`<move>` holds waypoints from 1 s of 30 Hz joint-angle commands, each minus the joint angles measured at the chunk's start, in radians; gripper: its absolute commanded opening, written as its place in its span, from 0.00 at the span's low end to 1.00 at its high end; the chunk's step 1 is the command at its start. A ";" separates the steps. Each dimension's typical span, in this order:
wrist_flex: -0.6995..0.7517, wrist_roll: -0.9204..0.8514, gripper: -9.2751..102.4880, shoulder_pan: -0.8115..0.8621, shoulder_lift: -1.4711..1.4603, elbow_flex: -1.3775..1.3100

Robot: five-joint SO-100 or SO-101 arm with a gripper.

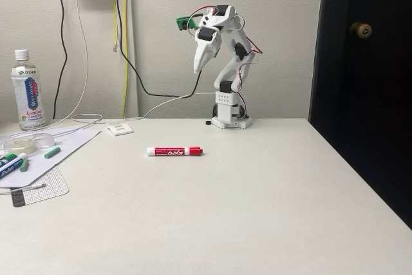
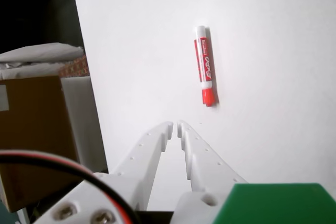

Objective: Pick up the red marker.

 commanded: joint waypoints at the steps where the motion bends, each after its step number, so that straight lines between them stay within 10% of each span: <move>1: 0.015 -0.018 0.10 -0.008 -0.044 -0.008; 30: -0.100 -0.075 0.27 -0.069 -0.229 0.190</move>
